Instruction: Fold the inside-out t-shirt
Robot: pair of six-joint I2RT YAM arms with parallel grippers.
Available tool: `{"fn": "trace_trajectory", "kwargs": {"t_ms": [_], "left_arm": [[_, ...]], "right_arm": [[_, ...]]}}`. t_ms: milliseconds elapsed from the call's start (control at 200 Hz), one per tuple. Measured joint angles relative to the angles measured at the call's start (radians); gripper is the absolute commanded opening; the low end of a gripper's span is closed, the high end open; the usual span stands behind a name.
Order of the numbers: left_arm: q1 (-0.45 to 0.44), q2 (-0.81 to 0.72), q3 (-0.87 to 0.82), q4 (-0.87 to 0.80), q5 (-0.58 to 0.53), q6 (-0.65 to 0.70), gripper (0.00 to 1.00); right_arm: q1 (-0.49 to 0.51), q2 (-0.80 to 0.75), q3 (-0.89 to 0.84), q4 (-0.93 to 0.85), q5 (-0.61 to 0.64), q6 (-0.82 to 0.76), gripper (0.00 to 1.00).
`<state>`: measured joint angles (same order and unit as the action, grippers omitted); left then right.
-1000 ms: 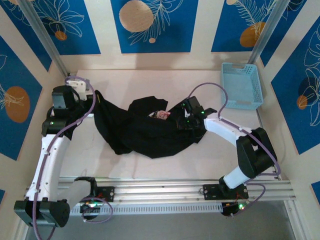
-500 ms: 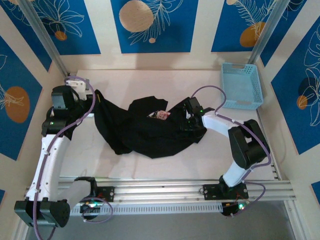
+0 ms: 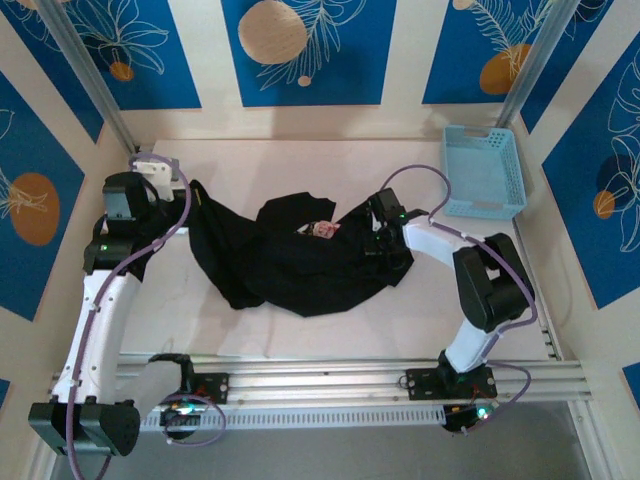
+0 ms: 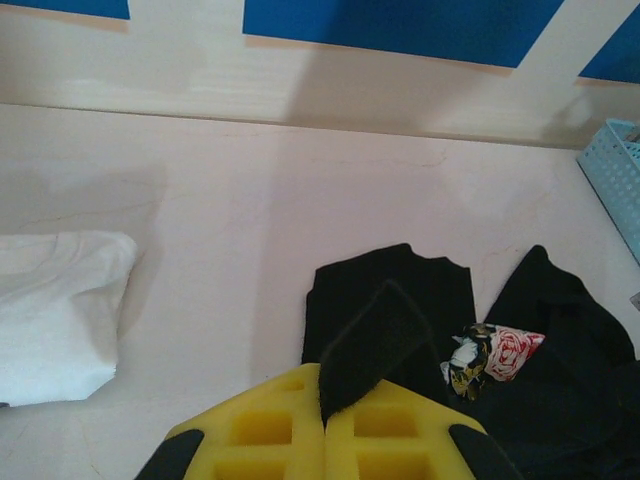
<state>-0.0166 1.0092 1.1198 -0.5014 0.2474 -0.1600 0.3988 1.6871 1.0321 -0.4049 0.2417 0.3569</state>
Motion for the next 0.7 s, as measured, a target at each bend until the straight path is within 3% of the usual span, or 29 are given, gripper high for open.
{"fn": "trace_trajectory", "kwargs": {"t_ms": [145, 300, 570, 700], "left_arm": [[0.001, 0.000, 0.000, 0.001, 0.008, -0.008, 0.00], [0.002, -0.005, -0.002, 0.002, 0.008, -0.015, 0.00], [0.003, -0.022, -0.005, 0.016, 0.014, -0.018, 0.00], [0.003, -0.025, -0.010, 0.019, 0.015, -0.021, 0.00]], "right_arm": [[-0.055, -0.147, 0.000, 0.008, -0.075, -0.006, 0.00], [-0.147, -0.296, 0.000, 0.063, -0.256, 0.008, 0.00], [-0.204, -0.323, -0.041, 0.168, -0.608, 0.046, 0.00], [-0.227, -0.323, -0.065, 0.196, -0.711, 0.060, 0.00]]}}
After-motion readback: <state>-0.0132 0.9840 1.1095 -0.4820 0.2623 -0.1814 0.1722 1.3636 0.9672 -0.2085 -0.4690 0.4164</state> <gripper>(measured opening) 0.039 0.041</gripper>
